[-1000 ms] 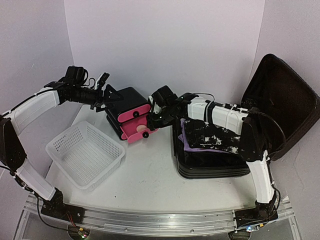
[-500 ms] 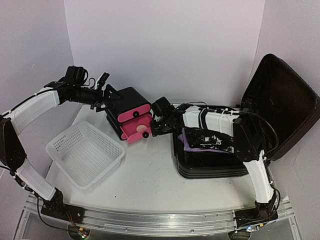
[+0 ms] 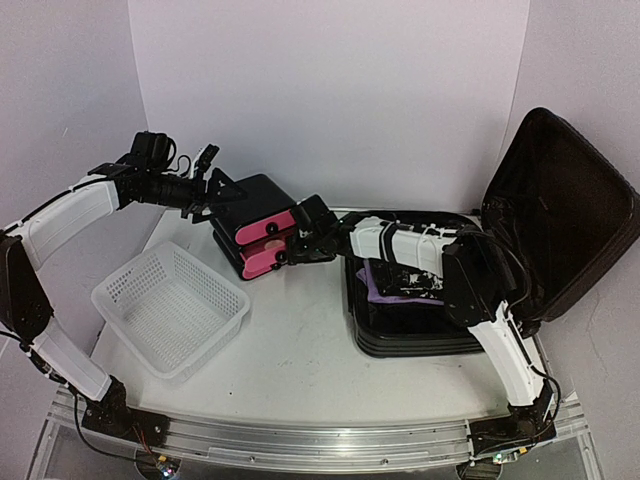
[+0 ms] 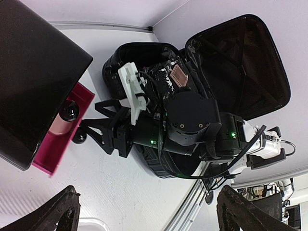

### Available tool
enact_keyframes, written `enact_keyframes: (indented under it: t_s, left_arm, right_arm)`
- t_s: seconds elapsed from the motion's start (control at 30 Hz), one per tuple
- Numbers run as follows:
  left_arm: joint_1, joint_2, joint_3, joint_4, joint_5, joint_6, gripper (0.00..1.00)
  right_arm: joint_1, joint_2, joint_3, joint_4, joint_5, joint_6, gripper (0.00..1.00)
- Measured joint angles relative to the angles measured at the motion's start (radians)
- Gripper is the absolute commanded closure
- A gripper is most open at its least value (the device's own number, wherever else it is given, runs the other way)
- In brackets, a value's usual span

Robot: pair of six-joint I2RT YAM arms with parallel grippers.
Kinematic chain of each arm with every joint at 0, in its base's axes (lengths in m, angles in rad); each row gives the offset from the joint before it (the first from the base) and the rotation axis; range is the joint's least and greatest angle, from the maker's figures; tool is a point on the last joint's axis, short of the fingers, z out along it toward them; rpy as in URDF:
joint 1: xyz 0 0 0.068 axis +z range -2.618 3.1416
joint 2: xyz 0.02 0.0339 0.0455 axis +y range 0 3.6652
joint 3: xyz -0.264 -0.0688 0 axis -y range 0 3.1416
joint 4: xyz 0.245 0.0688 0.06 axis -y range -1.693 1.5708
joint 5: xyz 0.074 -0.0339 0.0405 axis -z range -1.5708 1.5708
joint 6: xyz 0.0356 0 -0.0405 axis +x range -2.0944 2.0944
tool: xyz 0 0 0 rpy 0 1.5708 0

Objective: Open, take out, and arrange the luggage

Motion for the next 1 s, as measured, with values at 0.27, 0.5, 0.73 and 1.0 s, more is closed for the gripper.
enact_keyframes:
  t_s: [0.27,0.5,0.73,1.0]
  left_arm:
    - [0.000,0.000,0.000,0.003,0.005,0.000,0.01]
    - [0.000,0.000,0.000,0.008,0.013,-0.004,0.01]
    - [0.000,0.000,0.000,0.008,0.015,-0.007,0.00]
    - [0.000,0.000,0.000,0.009,0.015,-0.007,0.01]
  right_arm:
    - [-0.004,0.080,0.098,0.054,0.027,0.043,0.19]
    - [-0.006,0.118,0.113,0.093,0.056,0.082,0.03]
    - [-0.006,0.120,0.113,0.139,0.082,0.106,0.02]
    - [-0.006,0.119,0.064,0.207,0.068,0.113,0.02]
